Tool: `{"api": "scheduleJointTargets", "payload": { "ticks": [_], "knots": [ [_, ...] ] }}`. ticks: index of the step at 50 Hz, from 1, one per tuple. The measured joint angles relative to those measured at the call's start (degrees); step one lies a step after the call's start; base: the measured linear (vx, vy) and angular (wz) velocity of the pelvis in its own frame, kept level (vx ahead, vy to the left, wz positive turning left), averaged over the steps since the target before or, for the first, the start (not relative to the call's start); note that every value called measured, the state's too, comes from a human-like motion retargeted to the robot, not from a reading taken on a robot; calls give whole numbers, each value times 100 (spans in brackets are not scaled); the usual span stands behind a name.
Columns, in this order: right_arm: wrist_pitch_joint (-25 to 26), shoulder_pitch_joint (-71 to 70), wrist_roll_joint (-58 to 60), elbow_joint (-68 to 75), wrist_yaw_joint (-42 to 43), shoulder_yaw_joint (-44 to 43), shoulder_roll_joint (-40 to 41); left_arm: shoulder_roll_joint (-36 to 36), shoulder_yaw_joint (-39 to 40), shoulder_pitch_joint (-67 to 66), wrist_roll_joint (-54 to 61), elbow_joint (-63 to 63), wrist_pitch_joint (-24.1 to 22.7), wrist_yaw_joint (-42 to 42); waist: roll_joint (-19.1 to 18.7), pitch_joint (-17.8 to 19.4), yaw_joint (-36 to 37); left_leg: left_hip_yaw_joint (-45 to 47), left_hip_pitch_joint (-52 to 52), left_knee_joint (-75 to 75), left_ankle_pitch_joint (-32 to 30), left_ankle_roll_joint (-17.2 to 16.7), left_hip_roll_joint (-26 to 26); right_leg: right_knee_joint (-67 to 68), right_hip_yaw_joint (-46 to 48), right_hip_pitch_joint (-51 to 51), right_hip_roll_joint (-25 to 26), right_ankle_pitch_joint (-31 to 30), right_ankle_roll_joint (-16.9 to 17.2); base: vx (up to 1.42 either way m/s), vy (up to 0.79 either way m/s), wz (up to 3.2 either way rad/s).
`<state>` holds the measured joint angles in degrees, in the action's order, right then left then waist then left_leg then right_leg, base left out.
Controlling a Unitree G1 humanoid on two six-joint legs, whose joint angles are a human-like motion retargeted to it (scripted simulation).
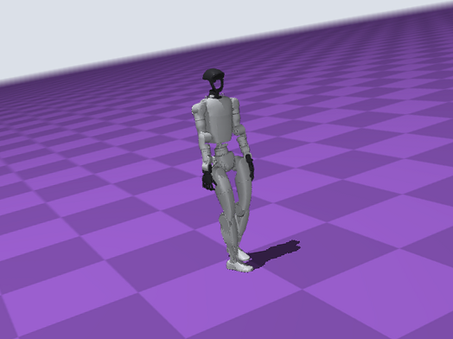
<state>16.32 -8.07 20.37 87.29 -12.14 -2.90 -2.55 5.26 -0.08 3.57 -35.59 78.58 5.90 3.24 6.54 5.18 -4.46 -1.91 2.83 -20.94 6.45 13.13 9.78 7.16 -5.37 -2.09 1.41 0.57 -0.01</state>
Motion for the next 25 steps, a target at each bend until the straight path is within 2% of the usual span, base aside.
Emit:
{"api": "scheduleJointTargets", "payload": {
  "ticks": [2, 5, 7, 10, 13, 15, 17, 19, 22, 25],
  "knots": [
    [149, 39, 72, 88, 116, 16, -45, 55, -23, 24, -17, 82, 18, -6, -82, 14, -180, 471, 254, 471, 283, 187, -243, 26, -79, -165, 174, -146, -15, -28, 3, -62],
    [241, 65, 233, 238, 393, 25, -137, 92, 123, 110, -42, 175, 110, -10, -193, 49, -355, 280, 309, 933, 172, 168, -121, 167, -244, -581, 240, -419, 173, -40, 23, -102],
    [196, 118, 199, 344, 510, 65, -147, 152, 334, 181, -29, 191, 169, -8, -160, 134, -193, 439, 233, 1046, 99, 37, -115, 215, -176, -808, 228, -615, 390, -44, 17, -180],
    [26, 292, 85, 556, 328, 54, -203, 255, 500, 209, 123, 173, 197, 19, -108, 185, 76, 635, 166, 1277, 25, 73, -38, 219, 1811, -923, -222, -241, 547, -30, 2, -150],
    [112, 460, 118, 834, 15, -14, -290, 297, 631, 144, 362, 192, 243, -72, -165, 118, 494, 879, 59, 1470, -8, 186, -59, 277, 3368, -744, -213, 453, -21, -21, -2, -152],
    [348, 532, 254, 988, 18, -132, -345, 267, 770, 71, 521, 223, 283, -177, -190, 108, 689, 1035, 9, 1518, -13, 187, -66, 386, 3895, -558, -186, 394, -73, -19, 1, -123],
    [704, 609, 347, 1011, 136, -218, -385, 213, 918, -26, 653, 277, 280, -201, -274, 95, 702, 988, -48, 1509, -21, 186, -90, 554, 4031, -379, -110, 335, -61, -14, 5, -69],
    [935, 701, 375, 1011, 164, -234, -407, 161, 1017, -169, 726, 337, 277, -149, -402, 9, 685, 944, -98, 1539, -42, 175, -164, 646, 4036, -134, 37, 507, -210, -4, 4, -50],
    [1025, 760, 440, 1011, -48, -292, -446, 122, 1102, -397, 650, 407, 312, 28, -502, -98, 664, 1054, -97, 1590, -43, 100, -203, 602, 3965, 316, 162, 915, -230, 3, -1, -41],
    [907, 748, 346, 1011, -130, -375, -430, 108, 1073, -581, 457, 482, 321, 57, -480, -194, 636, 1170, -95, 1626, -68, 29, -128, 204, 3797, 692, 175, 1309, -179, 1, 0, -8]
  ]
}}
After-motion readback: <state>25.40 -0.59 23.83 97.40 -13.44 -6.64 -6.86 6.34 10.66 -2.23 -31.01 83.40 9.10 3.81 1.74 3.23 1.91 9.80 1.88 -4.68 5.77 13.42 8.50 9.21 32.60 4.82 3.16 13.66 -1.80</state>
